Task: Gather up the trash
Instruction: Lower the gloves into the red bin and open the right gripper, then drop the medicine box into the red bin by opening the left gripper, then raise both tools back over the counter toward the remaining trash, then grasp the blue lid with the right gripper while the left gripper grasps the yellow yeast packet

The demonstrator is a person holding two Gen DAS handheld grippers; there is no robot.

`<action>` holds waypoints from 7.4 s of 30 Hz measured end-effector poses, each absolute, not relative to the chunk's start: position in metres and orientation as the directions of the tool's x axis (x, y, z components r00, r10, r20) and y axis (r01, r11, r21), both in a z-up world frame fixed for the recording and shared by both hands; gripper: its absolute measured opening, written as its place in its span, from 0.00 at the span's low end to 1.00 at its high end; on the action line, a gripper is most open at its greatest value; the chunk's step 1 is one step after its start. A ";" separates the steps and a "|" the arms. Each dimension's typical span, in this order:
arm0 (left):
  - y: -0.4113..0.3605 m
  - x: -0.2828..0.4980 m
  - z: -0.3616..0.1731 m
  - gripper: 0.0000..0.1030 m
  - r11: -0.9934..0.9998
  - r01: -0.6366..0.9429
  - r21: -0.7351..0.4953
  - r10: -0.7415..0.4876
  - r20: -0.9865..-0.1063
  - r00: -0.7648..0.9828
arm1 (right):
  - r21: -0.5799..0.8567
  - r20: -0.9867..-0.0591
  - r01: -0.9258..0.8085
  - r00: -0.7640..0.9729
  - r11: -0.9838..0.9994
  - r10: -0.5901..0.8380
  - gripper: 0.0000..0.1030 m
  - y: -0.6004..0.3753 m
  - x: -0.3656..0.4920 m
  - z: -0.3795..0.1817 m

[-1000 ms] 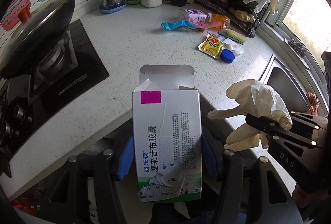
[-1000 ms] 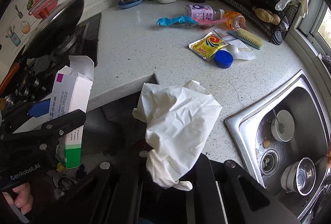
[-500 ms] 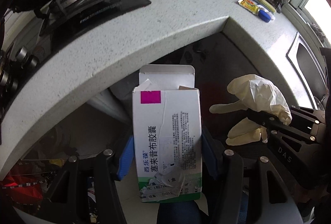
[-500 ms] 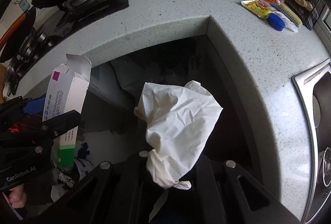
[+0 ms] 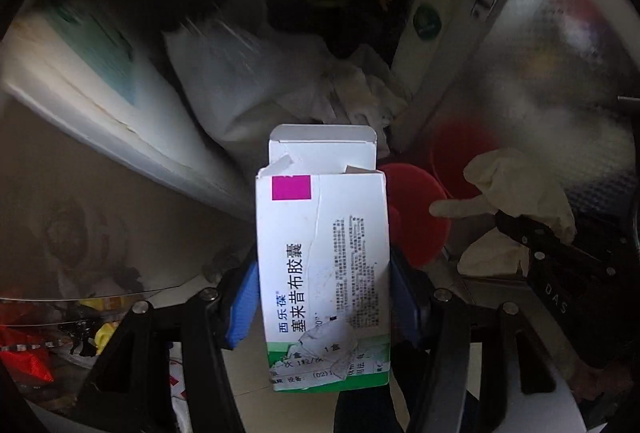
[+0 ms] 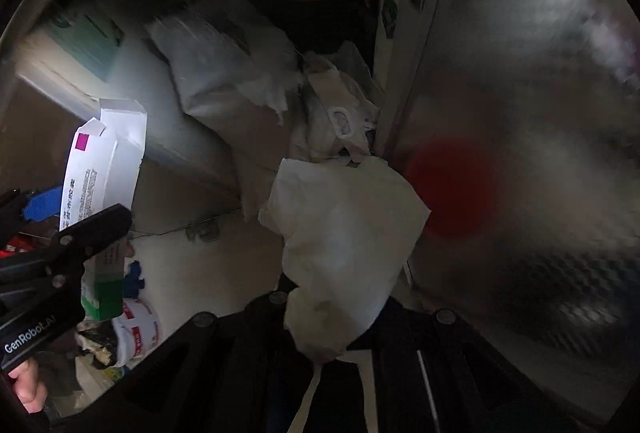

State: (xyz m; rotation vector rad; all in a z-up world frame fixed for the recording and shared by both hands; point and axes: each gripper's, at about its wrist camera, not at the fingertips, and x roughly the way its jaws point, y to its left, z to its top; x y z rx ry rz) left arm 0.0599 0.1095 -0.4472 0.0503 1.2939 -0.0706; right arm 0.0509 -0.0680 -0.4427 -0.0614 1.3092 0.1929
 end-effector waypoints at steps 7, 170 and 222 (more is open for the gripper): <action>0.095 0.079 -0.535 0.55 0.995 0.091 -0.035 -0.056 -0.968 0.244 | 0.077 -0.970 -0.203 0.210 0.976 0.120 0.05 -0.075 0.075 -0.531; -0.095 0.354 -0.193 0.88 0.724 0.690 0.005 -0.231 -0.941 0.249 | -0.026 -0.936 0.270 0.331 0.963 -0.118 0.67 -0.263 0.233 -0.189; -0.216 0.345 -0.218 0.83 0.822 0.569 -0.008 -0.119 -0.980 0.158 | 0.044 -0.924 0.301 0.374 0.953 -0.076 0.42 -0.368 0.193 -0.174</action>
